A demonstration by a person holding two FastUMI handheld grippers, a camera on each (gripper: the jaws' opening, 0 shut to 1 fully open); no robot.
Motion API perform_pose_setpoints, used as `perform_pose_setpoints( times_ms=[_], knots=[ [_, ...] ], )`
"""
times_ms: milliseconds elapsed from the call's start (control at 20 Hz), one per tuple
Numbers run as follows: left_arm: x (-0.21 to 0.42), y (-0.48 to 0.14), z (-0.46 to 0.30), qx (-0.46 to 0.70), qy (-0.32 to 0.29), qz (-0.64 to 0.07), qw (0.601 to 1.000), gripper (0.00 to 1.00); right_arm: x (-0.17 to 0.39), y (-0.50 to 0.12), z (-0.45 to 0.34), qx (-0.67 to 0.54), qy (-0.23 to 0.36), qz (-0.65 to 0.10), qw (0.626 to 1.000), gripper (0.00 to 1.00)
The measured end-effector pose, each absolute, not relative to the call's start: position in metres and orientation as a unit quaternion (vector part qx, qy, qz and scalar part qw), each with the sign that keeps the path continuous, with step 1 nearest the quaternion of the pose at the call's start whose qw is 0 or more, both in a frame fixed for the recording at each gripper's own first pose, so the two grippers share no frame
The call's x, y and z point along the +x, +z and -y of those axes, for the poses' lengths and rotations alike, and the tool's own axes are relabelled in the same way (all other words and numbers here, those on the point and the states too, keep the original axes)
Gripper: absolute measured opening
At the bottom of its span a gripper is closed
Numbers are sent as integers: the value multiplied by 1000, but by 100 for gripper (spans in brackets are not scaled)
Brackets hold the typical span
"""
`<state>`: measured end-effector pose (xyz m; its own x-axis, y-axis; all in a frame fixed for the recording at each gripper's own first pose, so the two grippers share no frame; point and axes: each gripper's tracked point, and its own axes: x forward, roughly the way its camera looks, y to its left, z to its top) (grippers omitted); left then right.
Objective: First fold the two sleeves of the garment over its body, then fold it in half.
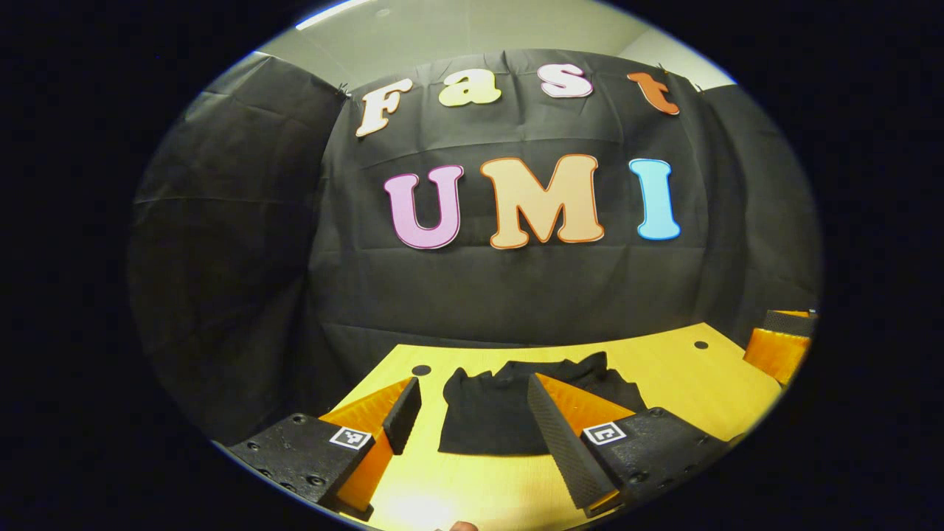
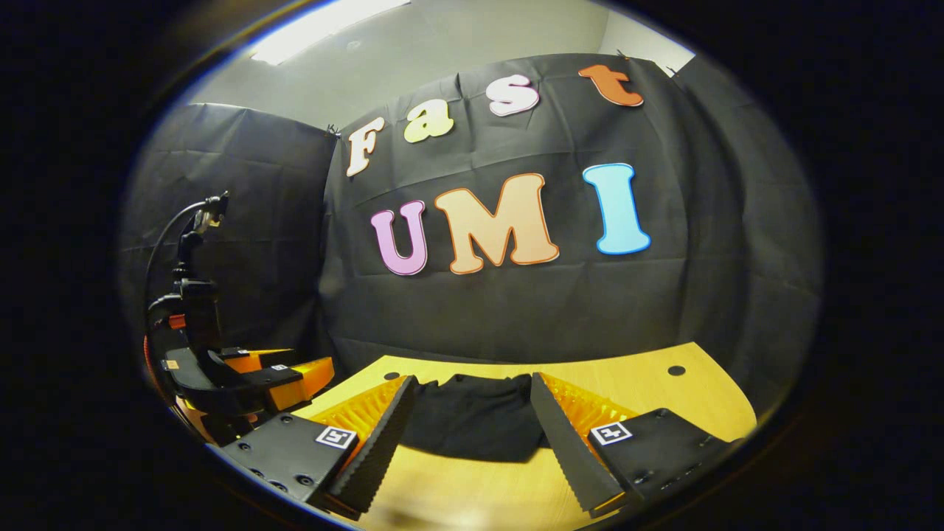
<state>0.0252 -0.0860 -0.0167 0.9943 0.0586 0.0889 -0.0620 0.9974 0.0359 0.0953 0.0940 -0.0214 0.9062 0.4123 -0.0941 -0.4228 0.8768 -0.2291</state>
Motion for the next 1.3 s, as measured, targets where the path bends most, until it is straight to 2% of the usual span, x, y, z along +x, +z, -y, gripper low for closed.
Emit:
perform_pose_setpoints(
  times_ms=[50, 100, 150, 250, 300, 350, 400, 450, 500, 550, 600, 800, 850, 900, 1150, 1200, 1250, 1300],
  knots=[
    [17, -17, 89, 26, 31, 47, 998, 94, 87, -31, -86, -121, 212, -30, 969, 94],
    [10, -18, 92, 36, 29, 48, 998, 94, 82, -38, -80, -116, 208, -38, 971, 97],
    [5, -19, 96, 48, 25, 49, 997, 89, 77, -41, -75, -108, 203, -44, 972, 98],
    [-2, -23, 102, 68, 16, 46, 997, 90, 73, -43, -70, -86, 196, -47, 976, 98],
    [-4, -23, 105, 73, 11, 49, 996, 90, 72, -42, -70, -76, 194, -46, 977, 94],
    [-4, -22, 107, 76, 8, 50, 996, 99, 72, -40, -70, -72, 191, -43, 978, 94],
    [-6, -26, 110, 76, 1, 45, 996, 91, 73, -37, -70, -73, 184, -36, 979, 94],
    [-7, -29, 115, 76, -13, 42, 996, 91, 75, -36, -69, -78, 177, -29, 981, 93],
    [-9, -30, 118, 76, -24, 41, 996, 91, 74, -38, -70, -80, 171, -29, 982, 98],
    [-10, -29, 117, 76, -31, 40, 996, 91, 69, -43, -73, -80, 168, -36, 982, 94],
    [-11, -29, 115, 74, -39, 39, 996, 91, 62, -48, -79, -75, 170, -42, 982, 98],
    [-14, -26, 108, 59, -69, 39, 995, 91, 46, -59, -87, -83, 151, -47, 984, 97],
    [-14, -25, 107, 59, -77, 36, 995, 91, 42, -57, -86, -87, 141, -44, 985, 93],
    [-13, -26, 108, 60, -88, 31, 994, 91, 37, -55, -85, -88, 132, -41, 986, 98],
    [-9, -18, 114, 60, -126, 42, 989, 91, 31, -56, -85, -65, 95, -33, 993, 98],
    [-10, -16, 117, 58, -135, 45, 988, 90, 21, -57, -83, -57, 92, -37, 993, 94],
    [-10, -16, 120, 60, -145, 47, 987, 90, 22, -58, -85, -58, 90, -35, 994, 98],
    [-10, -17, 122, 62, -154, 47, 985, 90, 21, -58, -86, -63, 85, -33, 994, 97]
  ],
)
